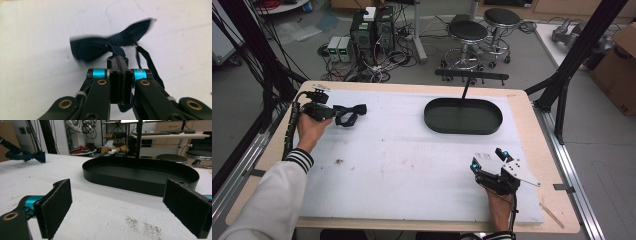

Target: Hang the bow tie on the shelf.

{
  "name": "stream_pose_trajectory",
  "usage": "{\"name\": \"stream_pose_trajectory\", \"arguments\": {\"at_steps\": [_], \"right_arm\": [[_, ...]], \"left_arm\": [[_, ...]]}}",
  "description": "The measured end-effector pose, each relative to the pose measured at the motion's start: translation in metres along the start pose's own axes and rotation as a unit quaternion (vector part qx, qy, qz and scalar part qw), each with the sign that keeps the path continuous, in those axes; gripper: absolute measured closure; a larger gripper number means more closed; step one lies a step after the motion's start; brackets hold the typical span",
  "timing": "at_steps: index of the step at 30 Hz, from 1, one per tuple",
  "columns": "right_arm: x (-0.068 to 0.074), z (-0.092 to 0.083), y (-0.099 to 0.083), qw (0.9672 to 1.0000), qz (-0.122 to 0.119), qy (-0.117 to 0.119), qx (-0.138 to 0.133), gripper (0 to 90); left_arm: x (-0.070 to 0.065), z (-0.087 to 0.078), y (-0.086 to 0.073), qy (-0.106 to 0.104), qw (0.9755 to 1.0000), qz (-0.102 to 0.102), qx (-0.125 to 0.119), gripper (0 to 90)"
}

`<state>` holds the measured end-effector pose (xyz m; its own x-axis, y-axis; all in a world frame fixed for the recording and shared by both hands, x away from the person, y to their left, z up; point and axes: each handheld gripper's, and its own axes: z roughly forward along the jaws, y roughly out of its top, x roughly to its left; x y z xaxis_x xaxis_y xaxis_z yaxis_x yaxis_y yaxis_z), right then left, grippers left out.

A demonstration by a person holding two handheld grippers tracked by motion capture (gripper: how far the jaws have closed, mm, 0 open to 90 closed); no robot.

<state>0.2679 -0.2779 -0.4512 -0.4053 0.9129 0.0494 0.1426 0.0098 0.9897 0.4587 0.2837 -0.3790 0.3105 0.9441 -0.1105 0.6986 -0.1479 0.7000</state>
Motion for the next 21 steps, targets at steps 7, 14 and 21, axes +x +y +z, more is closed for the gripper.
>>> {"name": "stream_pose_trajectory", "arguments": {"at_steps": [7,14,21], "right_arm": [[0.000,0.000,0.000,1.0000,-0.001,-0.001,-0.001,7.8],[0.000,0.000,0.000,1.0000,0.000,-0.001,-0.001,7.8],[0.000,0.000,0.000,1.0000,-0.001,-0.001,-0.001,7.8]], "left_arm": [[-0.004,-0.009,0.002,-0.009,0.9992,0.003,-0.039,88.8],[-0.007,-0.015,0.003,-0.017,0.9975,0.004,-0.069,88.8],[-0.009,-0.023,0.006,-0.029,0.9944,0.001,-0.102,88.8]]}}
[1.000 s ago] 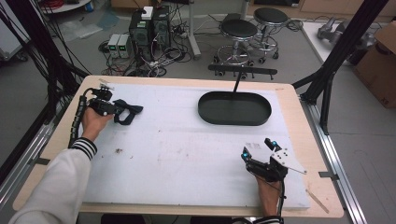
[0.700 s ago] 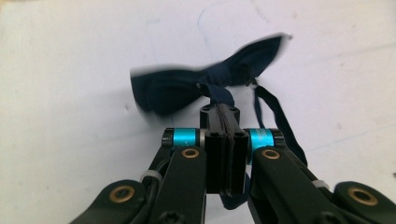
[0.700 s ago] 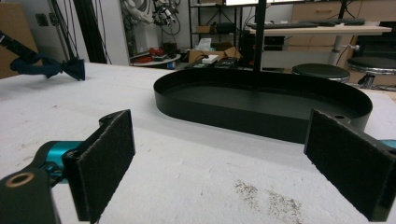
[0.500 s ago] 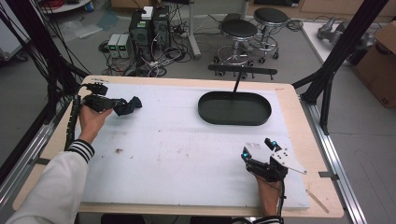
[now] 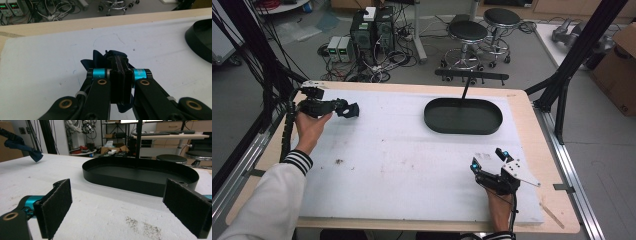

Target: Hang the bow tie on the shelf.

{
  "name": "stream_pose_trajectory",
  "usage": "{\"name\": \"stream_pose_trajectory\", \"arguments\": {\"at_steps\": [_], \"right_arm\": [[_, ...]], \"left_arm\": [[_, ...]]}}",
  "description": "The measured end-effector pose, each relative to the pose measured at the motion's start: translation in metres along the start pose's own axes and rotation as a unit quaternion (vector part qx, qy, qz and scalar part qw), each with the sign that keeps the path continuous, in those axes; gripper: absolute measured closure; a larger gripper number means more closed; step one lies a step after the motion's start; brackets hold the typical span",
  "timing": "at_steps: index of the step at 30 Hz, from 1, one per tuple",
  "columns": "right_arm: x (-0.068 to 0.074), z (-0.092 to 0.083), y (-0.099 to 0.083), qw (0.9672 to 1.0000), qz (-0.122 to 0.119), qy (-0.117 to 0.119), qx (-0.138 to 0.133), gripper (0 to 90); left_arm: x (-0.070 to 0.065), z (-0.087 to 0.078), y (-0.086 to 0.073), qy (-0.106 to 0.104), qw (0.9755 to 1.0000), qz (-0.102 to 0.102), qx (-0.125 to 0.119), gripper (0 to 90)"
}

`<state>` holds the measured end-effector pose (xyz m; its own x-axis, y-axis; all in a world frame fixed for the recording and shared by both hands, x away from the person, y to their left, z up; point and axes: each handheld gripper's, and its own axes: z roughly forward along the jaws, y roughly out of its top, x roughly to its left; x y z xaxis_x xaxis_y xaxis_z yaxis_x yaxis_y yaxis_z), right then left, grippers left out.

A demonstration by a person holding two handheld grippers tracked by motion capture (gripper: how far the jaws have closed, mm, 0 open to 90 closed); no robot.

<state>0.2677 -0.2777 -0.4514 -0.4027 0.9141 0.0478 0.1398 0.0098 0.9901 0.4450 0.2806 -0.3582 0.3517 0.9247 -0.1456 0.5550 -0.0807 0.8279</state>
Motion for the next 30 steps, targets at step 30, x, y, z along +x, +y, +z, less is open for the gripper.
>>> {"name": "stream_pose_trajectory", "arguments": {"at_steps": [30], "right_arm": [[0.000,0.000,0.000,1.0000,0.004,0.001,0.000,7.8]], "left_arm": [[-0.054,-0.008,0.028,-0.074,0.9946,0.024,-0.069,88.9]]}}
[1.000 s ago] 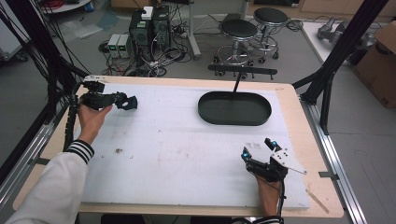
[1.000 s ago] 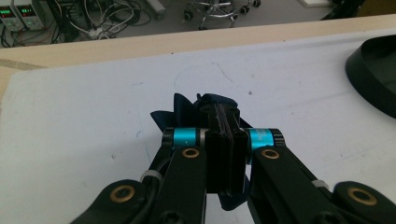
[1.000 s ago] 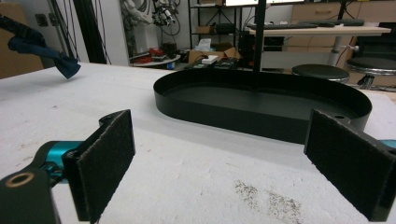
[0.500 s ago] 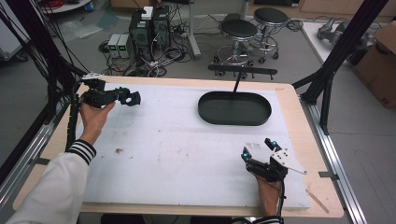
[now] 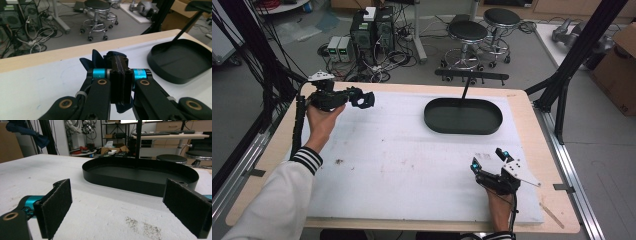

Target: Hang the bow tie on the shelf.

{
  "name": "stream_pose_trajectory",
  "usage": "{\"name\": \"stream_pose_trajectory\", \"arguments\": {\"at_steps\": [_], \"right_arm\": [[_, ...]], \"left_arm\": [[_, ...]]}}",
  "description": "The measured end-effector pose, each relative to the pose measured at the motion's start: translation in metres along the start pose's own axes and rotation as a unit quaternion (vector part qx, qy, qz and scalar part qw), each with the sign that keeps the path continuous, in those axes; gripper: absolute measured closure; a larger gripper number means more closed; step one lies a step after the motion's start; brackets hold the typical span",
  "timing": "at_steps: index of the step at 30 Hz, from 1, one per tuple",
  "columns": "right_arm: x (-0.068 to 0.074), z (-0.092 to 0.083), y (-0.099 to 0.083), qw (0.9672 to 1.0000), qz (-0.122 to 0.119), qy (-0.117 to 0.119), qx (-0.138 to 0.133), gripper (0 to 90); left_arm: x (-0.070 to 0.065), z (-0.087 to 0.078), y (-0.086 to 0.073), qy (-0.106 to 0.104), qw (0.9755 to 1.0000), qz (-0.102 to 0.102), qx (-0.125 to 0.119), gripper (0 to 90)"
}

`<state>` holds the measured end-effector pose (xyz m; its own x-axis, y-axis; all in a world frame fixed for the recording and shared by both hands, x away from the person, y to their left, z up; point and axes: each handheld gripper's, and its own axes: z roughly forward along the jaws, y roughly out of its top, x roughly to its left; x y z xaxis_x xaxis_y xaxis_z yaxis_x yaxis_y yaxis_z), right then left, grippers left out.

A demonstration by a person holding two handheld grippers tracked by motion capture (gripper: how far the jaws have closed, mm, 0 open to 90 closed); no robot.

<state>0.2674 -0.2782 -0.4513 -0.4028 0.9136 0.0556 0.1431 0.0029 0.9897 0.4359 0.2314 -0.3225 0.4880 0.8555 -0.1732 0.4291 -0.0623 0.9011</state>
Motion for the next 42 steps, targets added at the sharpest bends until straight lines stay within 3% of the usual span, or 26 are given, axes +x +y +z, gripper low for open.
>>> {"name": "stream_pose_trajectory", "arguments": {"at_steps": [14,23,33,42], "right_arm": [[-0.001,0.000,0.000,1.0000,0.004,0.000,-0.003,7.8],[-0.001,0.000,0.000,1.0000,0.004,0.000,-0.005,7.7],[-0.001,0.000,0.000,1.0000,0.004,0.000,-0.005,7.8],[-0.002,-0.001,0.000,0.9999,0.008,0.000,-0.007,7.8]], "left_arm": [[-0.033,0.016,0.012,-0.035,0.9991,0.024,-0.004,88.9],[-0.054,0.029,0.016,-0.059,0.9978,0.029,-0.002,88.8],[-0.090,0.048,0.024,-0.096,0.9944,0.045,0.007,88.8],[-0.111,0.060,0.027,-0.112,0.9919,0.057,0.016,88.9]]}}
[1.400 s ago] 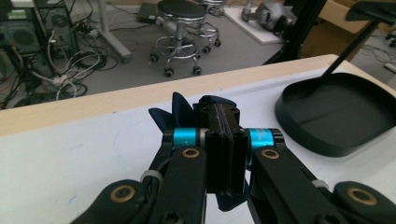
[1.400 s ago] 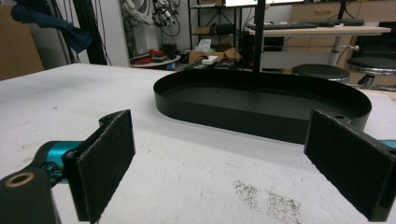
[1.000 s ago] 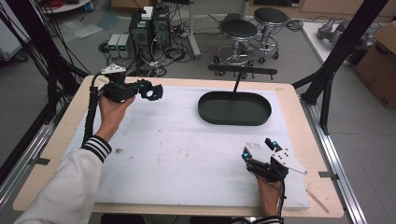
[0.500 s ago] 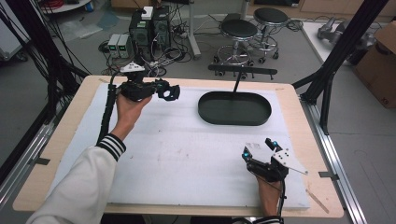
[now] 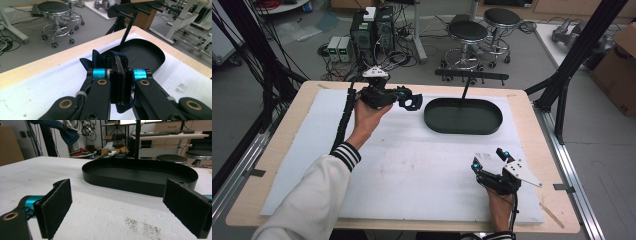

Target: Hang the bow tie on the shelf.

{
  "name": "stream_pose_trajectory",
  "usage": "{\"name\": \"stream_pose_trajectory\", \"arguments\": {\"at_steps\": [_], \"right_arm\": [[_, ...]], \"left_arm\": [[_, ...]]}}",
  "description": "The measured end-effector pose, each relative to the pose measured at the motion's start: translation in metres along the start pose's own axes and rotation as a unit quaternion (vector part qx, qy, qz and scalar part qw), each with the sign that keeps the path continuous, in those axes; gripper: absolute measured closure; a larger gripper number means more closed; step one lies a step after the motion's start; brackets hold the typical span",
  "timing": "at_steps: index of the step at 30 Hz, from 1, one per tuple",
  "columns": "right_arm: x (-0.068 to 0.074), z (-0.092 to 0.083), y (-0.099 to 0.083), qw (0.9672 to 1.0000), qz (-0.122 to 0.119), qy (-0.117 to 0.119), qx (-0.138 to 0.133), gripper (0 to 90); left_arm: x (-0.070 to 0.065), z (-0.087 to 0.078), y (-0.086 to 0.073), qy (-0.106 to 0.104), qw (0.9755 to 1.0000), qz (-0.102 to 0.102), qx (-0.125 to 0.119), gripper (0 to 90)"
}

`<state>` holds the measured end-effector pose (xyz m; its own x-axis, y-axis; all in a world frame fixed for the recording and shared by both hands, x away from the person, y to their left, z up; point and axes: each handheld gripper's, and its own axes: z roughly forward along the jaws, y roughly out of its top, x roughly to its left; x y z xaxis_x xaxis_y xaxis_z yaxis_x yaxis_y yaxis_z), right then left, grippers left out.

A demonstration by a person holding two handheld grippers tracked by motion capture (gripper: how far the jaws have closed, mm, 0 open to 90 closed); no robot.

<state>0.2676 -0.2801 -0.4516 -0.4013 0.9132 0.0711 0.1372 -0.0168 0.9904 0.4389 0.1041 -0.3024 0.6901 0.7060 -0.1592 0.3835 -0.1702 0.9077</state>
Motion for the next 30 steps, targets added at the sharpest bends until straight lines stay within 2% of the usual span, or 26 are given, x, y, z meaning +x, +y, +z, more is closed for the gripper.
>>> {"name": "stream_pose_trajectory", "arguments": {"at_steps": [16,30], "right_arm": [[0.000,0.000,0.000,1.0000,0.001,0.000,-0.001,7.8],[-0.001,-0.001,0.000,1.0000,0.003,-0.001,-0.004,7.7]], "left_arm": [[-0.022,0.022,0.012,-0.028,0.9994,0.017,0.011,88.8],[-0.046,0.043,0.029,-0.050,0.9977,0.041,0.017,88.9]]}}
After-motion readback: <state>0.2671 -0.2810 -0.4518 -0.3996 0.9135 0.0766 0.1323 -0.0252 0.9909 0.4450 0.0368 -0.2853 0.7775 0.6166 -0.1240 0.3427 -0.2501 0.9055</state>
